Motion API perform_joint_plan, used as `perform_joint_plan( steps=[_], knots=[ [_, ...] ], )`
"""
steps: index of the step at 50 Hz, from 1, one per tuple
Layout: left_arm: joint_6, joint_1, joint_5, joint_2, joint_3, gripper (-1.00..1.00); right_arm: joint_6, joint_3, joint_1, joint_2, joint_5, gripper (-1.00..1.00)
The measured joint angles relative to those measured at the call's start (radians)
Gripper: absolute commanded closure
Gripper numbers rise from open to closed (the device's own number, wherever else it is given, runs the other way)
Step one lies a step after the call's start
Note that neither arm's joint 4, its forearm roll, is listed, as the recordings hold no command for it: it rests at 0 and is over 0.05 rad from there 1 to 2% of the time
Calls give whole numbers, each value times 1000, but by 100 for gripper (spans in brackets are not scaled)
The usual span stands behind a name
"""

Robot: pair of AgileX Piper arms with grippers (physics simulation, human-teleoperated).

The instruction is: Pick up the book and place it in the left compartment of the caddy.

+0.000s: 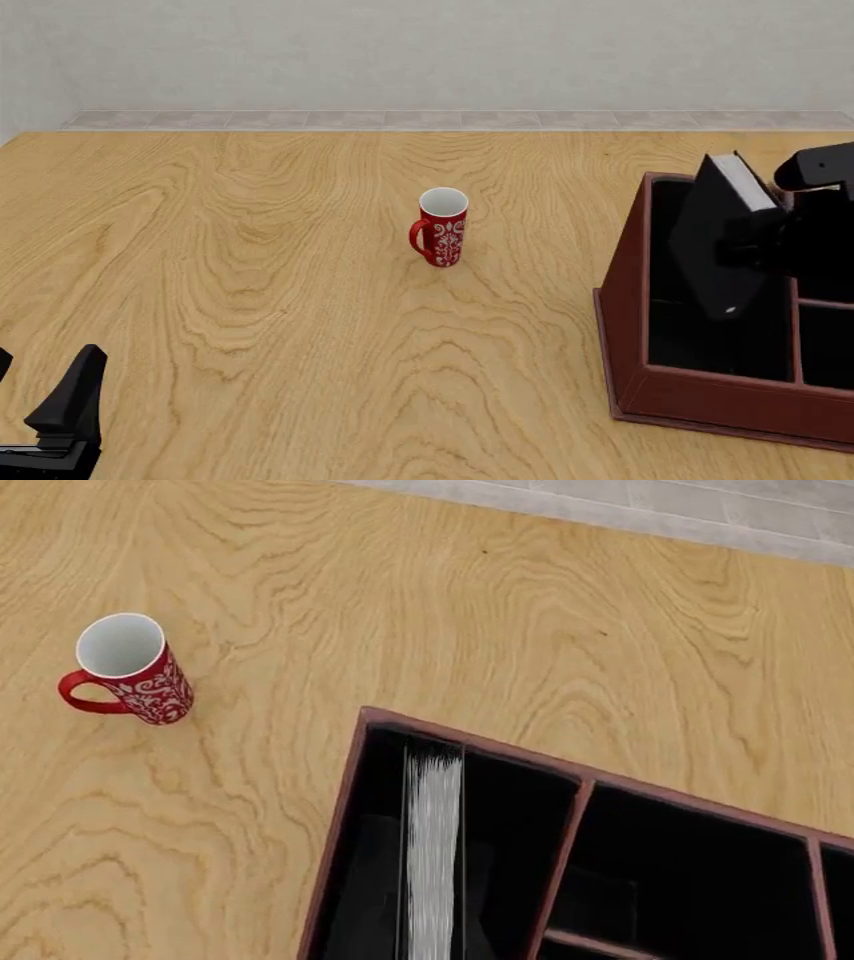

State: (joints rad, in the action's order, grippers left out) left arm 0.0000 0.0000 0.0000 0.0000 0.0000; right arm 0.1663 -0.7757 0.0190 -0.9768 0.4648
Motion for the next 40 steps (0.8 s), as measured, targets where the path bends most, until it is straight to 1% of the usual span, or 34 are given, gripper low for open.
perform_joint_plan(
  steps=[40],
  knots=[
    [0,0,0,0,0,-100,-22,126,14,-46,-102,100]
  ],
)
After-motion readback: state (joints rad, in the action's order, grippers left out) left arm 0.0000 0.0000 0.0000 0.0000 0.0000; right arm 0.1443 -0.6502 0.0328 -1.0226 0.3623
